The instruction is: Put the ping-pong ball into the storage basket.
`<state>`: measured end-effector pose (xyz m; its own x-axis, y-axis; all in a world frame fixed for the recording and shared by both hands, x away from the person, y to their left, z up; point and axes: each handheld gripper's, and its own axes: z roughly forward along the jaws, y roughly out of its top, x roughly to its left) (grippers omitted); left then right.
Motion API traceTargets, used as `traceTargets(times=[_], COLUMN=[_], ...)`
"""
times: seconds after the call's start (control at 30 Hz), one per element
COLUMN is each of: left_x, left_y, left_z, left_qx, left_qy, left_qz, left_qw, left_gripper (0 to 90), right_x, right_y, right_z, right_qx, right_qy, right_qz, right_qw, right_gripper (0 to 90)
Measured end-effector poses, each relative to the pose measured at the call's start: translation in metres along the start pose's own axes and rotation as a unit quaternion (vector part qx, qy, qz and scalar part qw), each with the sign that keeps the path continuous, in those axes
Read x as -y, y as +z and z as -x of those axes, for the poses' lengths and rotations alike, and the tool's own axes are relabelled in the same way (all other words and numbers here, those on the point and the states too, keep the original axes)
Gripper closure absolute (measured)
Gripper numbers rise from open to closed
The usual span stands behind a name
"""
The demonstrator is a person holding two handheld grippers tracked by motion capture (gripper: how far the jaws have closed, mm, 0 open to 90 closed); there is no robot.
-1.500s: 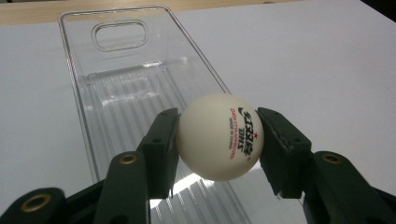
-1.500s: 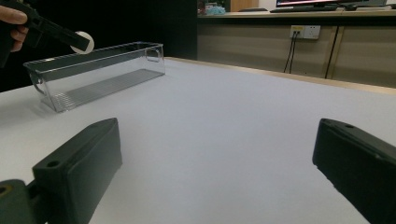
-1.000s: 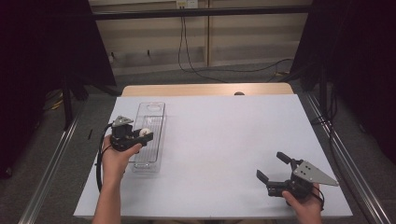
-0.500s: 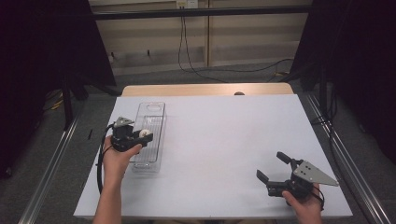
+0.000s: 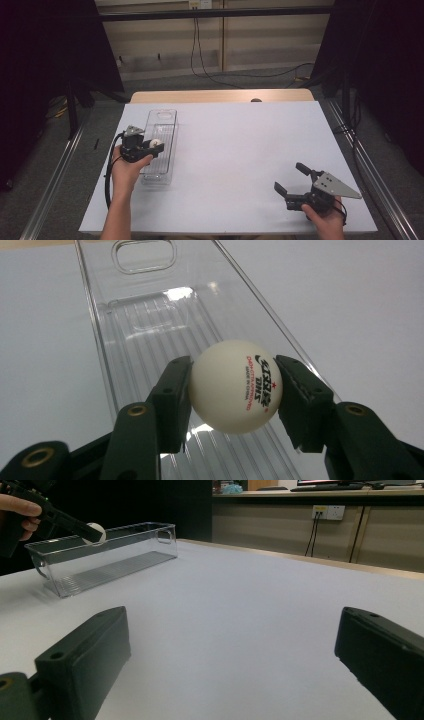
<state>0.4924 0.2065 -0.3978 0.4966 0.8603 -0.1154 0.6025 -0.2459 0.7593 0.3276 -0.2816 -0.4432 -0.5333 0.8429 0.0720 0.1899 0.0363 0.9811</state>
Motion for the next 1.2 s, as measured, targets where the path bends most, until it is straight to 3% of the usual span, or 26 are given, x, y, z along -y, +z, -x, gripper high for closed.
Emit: traceTargets(times=[0.57,0.83,1.2], left_x=[0.0016,0.0010,0.0006], left_y=[0.0032,0.0033,0.0024], left_z=[0.0012,0.0016,0.0032], left_qx=[-0.004,-0.003,-0.005], left_qy=[-0.004,0.008,0.000], left_qz=[0.004,0.000,0.008], left_qw=[1.0000,1.0000,1.0000], left_gripper=[50.6,50.2,47.3], right_x=[-0.0009,-0.0016,-0.0011], right_y=[-0.0009,-0.0016,-0.0007], right_z=[0.0005,0.0003,0.0002], right_qx=[0.000,0.002,-0.002], right_qy=[-0.001,0.003,-0.002], right_qz=[0.003,0.005,0.003], right_qw=[1.0000,1.0000,1.0000], right_gripper=[1.1,1.1,1.1])
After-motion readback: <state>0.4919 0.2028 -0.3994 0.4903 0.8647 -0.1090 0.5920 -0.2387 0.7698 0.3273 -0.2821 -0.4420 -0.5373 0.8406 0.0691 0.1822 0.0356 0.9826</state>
